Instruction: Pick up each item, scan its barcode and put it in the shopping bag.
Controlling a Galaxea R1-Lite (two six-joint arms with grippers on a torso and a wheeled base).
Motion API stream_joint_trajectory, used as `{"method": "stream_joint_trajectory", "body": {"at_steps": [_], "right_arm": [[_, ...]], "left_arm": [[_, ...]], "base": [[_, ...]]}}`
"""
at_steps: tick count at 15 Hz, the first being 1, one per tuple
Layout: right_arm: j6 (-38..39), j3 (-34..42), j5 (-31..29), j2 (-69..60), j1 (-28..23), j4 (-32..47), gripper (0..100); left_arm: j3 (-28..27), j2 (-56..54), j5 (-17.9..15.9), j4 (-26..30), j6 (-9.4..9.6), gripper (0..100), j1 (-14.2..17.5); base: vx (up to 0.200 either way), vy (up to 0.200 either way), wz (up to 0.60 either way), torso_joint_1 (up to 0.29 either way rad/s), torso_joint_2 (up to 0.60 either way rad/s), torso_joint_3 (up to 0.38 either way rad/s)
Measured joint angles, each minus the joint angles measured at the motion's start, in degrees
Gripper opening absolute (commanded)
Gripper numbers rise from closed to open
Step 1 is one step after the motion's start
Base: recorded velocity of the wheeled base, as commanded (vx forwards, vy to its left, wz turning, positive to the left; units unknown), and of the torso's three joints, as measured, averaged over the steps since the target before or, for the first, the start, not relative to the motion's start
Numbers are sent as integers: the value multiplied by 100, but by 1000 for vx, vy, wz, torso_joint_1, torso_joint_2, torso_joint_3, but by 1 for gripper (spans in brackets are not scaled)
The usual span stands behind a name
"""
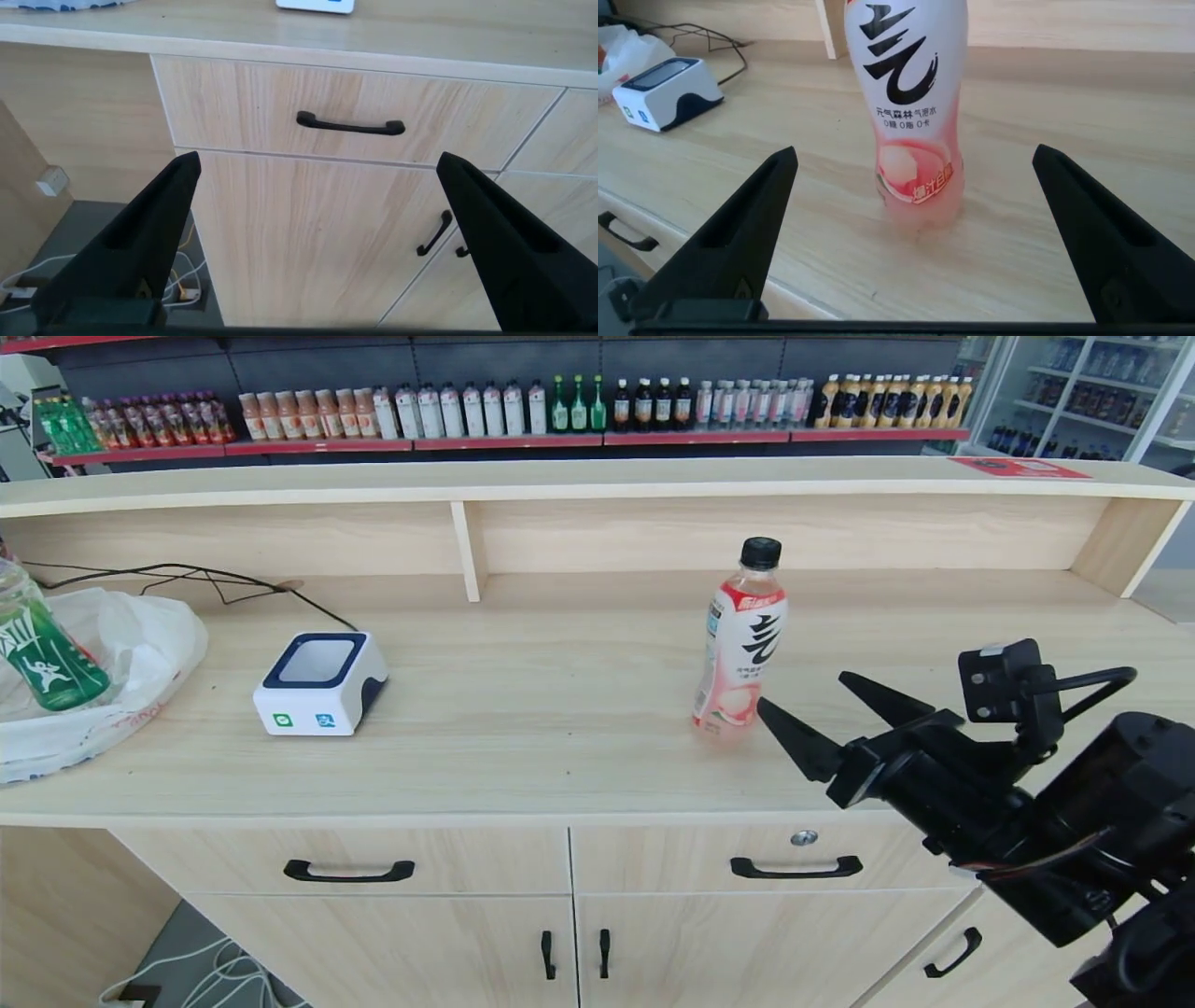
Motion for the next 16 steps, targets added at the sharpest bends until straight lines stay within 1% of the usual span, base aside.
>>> {"method": "stream_joint_trajectory", "body": {"at_steps": [5, 10, 16], "right_arm": [[-104, -588, -128, 490, -115, 0, 100], [-210, -777, -133, 729, -134, 0, 100], [-316, -1168, -137, 1028, 69, 0, 100]], "left_arm": [[0, 0, 0, 2, -2, 100, 0], [0, 0, 0, 0, 6, 100, 0], [0, 0, 0, 0, 17, 100, 0]], "base": [[0, 0, 0, 0, 0, 0], [0, 0, 0, 0, 0, 0], [0, 0, 0, 0, 0, 0]]}}
